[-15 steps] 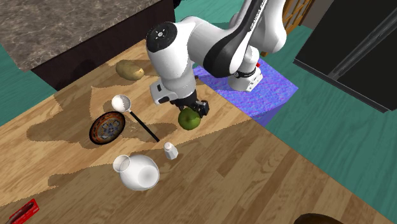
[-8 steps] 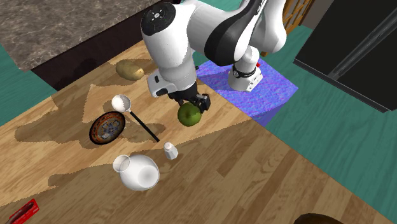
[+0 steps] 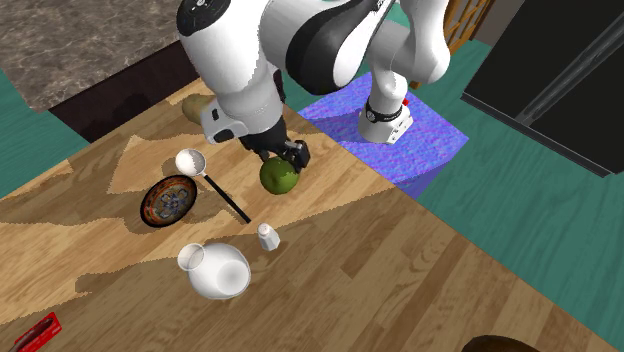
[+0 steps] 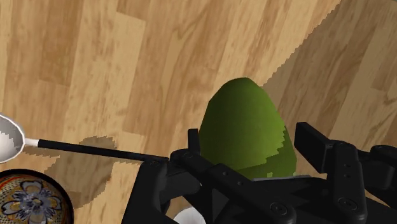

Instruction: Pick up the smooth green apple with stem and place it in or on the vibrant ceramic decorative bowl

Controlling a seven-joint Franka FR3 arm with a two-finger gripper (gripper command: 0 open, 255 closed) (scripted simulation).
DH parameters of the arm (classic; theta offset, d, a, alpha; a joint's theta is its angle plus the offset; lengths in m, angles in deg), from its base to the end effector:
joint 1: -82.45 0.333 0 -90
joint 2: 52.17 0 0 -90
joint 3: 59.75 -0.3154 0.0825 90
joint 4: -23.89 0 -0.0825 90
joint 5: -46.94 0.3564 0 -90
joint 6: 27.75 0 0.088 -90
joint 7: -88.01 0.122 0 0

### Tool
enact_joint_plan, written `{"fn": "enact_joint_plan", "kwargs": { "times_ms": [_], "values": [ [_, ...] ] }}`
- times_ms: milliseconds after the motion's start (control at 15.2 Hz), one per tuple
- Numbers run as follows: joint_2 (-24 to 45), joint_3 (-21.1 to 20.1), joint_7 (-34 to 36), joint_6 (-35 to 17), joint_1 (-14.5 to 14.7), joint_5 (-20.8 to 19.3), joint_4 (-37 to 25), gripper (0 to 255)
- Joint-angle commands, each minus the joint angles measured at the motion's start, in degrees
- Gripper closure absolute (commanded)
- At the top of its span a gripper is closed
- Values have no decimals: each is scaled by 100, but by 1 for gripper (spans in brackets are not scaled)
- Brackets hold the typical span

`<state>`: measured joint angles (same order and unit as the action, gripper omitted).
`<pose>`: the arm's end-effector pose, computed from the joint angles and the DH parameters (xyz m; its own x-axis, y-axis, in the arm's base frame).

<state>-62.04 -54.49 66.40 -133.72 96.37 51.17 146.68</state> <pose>0.4543 0.0747 0.4633 0.8692 0.4875 -0.0833 0.4765 -0.8706 -0.1229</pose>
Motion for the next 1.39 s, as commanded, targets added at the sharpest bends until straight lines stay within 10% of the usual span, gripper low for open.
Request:
{"fn": "enact_joint_plan", "kwargs": {
  "times_ms": [0,792,1320],
  "values": [
    [280,123,-206,67,-86,-20,-330,255],
    [2510,664,-1373,892,-731,206,-3266,255],
    [4746,736,-1883,2230,-1510,568,-6779,255]
  ]
}}
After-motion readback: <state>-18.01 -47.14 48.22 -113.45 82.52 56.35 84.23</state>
